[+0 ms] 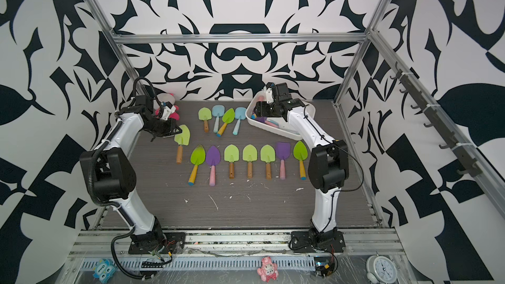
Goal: Take the shovel out of the storage box
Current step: Place the shovel at the center of the board.
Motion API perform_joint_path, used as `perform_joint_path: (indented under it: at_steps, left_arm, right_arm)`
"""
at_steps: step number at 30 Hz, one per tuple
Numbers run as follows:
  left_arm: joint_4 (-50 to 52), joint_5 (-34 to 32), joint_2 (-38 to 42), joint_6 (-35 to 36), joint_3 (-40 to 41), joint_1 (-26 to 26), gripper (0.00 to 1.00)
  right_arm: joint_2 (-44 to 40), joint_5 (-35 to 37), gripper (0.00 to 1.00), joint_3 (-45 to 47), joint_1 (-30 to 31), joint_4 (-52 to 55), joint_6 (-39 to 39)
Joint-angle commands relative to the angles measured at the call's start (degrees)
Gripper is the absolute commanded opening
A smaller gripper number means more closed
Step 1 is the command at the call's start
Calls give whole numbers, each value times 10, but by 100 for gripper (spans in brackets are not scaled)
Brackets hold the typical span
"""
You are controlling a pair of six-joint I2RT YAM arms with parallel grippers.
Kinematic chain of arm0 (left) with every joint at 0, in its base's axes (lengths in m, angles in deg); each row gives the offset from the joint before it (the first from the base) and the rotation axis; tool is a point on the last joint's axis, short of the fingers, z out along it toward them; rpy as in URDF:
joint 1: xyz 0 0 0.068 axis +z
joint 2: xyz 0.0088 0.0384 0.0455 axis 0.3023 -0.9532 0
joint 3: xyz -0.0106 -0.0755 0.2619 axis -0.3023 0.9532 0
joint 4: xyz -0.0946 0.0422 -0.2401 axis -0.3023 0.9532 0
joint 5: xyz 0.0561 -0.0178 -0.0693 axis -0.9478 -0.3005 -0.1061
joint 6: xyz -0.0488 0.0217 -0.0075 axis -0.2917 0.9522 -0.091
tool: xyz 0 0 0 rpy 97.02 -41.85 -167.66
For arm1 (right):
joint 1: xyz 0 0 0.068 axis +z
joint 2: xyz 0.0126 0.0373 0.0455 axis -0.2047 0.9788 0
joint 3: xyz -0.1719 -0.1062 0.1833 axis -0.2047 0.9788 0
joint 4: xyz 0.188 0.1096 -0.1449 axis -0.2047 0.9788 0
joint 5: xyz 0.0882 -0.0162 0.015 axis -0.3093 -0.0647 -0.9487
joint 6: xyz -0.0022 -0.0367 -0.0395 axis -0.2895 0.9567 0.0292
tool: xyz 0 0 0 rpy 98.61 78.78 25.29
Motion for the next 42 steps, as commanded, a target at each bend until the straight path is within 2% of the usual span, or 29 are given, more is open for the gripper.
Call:
perform_joint_path:
  at_steps: [1, 12, 21, 30, 37, 42]
  left_arm:
    - [54, -32, 11, 43, 21, 8, 0]
    - [19, -49, 2, 71, 91, 21, 0]
    - [-8, -69, -9, 85, 114, 22, 0]
    - [-35, -67, -14, 87, 137, 22, 0]
    - [-50, -73, -23, 85, 143, 22, 0]
    - [-57, -81, -30, 82, 151, 22, 2]
  right_arm:
    - [16, -29, 72, -50, -12, 13, 2]
    - [61, -60, 70, -75, -41, 12, -8]
    - [94, -51, 66, -87, -60, 38, -45]
    - [123, -44, 64, -108, -78, 66, -42]
    - [140, -68, 63, -118, -80, 61, -41]
    - [153, -84, 63, -124, -80, 39, -74]
